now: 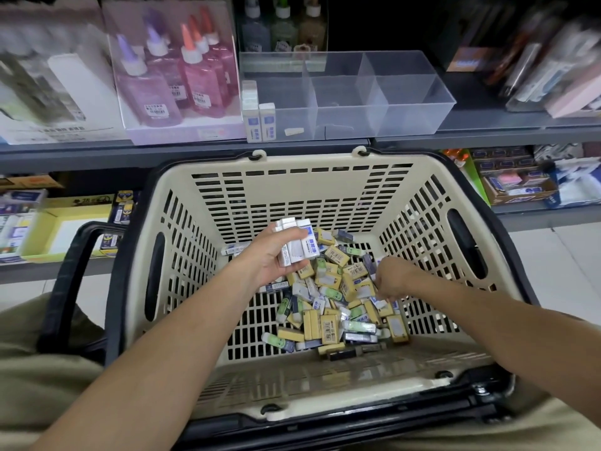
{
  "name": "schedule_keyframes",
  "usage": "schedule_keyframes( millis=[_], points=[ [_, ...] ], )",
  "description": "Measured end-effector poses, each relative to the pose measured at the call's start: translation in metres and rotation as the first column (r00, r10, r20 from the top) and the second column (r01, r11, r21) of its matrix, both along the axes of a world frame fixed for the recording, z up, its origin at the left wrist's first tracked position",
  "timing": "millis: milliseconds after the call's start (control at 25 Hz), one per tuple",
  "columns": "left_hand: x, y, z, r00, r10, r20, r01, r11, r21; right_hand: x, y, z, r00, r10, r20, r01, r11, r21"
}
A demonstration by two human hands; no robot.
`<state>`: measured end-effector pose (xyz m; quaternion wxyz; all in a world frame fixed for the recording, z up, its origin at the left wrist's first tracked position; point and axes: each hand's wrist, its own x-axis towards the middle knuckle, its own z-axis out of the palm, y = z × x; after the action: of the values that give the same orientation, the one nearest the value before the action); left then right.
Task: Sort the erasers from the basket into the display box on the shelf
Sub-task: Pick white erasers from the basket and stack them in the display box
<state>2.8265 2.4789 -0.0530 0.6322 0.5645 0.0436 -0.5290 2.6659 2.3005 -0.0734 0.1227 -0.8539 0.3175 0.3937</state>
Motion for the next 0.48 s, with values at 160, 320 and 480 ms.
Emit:
schedule_keyframes(
  millis=[160, 320, 480],
  points=[
    [-0.001, 0.0, 0.002, 1.0, -0.029, 0.0, 0.029, 1.0, -0.004, 0.002, 0.015, -0.005, 1.0, -0.014, 0.015, 0.013, 0.999, 0.047],
    [-0.001, 0.003, 0.005, 0.997, -0.053, -0.049, 0.051, 0.998, -0.04, 0.018, 0.016, 0.02, 0.972, -0.227, 0.064, 0.208, 0.953, 0.223],
    [0.0, 0.005, 0.003, 0.999, -0.047, -0.026, 0.048, 0.999, 0.008, 0.024, 0.001, 0.064, 0.818, -0.484, 0.312, 0.231, 0.772, 0.593]
  ],
)
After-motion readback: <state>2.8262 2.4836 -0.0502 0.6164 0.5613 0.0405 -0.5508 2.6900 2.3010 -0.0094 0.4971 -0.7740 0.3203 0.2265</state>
